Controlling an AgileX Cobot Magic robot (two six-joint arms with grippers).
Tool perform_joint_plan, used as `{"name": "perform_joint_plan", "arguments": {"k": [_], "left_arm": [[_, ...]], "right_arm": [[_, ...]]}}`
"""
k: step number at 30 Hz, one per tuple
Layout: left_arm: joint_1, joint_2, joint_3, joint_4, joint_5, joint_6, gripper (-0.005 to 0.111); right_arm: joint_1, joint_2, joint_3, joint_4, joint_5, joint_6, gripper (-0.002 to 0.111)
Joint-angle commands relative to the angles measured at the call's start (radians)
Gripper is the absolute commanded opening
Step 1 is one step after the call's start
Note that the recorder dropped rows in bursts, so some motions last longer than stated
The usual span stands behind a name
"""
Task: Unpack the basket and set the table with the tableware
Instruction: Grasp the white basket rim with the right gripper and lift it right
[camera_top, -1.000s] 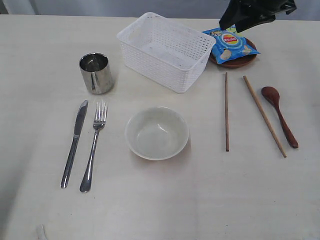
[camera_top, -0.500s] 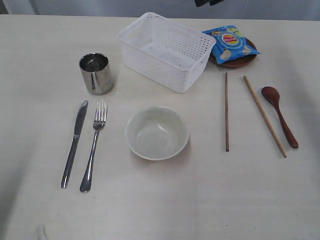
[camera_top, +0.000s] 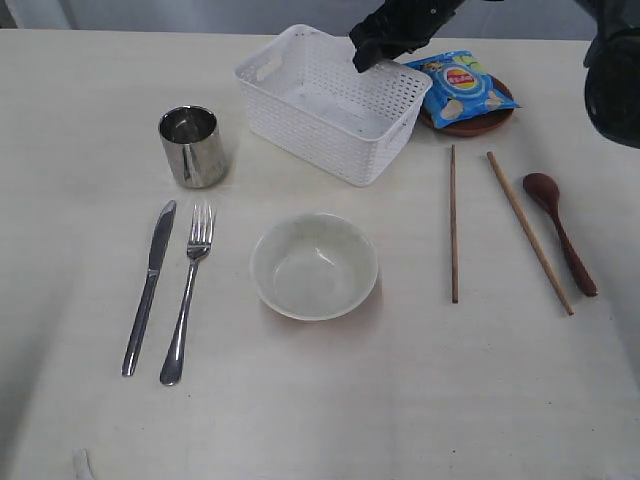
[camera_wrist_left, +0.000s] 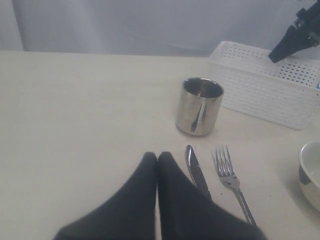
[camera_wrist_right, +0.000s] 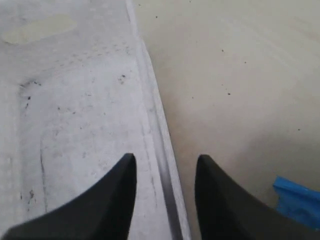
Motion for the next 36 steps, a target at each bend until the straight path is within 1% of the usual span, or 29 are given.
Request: {"name": "perform_joint_plan", "arguments": {"k": [1,3,11,13,16,19,24,26,29,32,36], "left_arm": [[-0.005,-0.004,0.004,0.001,-0.002,0.003,0.000],[-0.005,-0.004,0.004,0.001,-0.002,0.003,0.000],[-0.005,-0.004,0.004,0.001,-0.002,0.003,0.000],[-0.005,-0.004,0.004,0.001,-0.002,0.003,0.000],[-0.005,-0.004,0.004,0.001,-0.002,0.003,0.000],[-0.005,-0.004,0.004,0.001,-0.002,0.003,0.000],[-0.005,-0.004,0.004,0.001,-0.002,0.003,0.000],[-0.005,-0.004,0.004,0.001,-0.002,0.003,0.000],[-0.005,-0.004,0.004,0.001,-0.002,0.003,0.000],[-0.005,-0.004,0.004,0.001,-0.002,0.003,0.000],[-0.005,-0.004,0.004,0.001,-0.002,0.003,0.000]], "right_arm": [[-0.002,0.011,-0.007,0.002,-0.005,-0.011,0.013],[-0.002,0.011,-0.007,0.002,-0.010,-0.014,0.000],[-0.005,-0.051,-0.113,0.006,0.018,-0.012,-0.001],[-0.018,-0.096,-0.127,0.008,0.019,-0.011,-0.001],[-0.063,-0.168,-0.129,0.006,0.027,0.009,-0.001],[-0.156,-0.227,-0.129,0.003,0.041,0.034,-0.001],[-0.354,-0.254,-0.112,0.017,0.045,0.068,-0.001],[-0.425,-0.249,-0.075,0.050,0.032,0.064,-0.001],[-0.530,-0.227,0.000,0.151,-0.008,0.018,-0.001],[-0.600,-0.195,0.071,0.227,-0.040,-0.024,-0.001],[-0.651,-0.137,0.116,0.232,-0.077,-0.041,-0.001]]}}
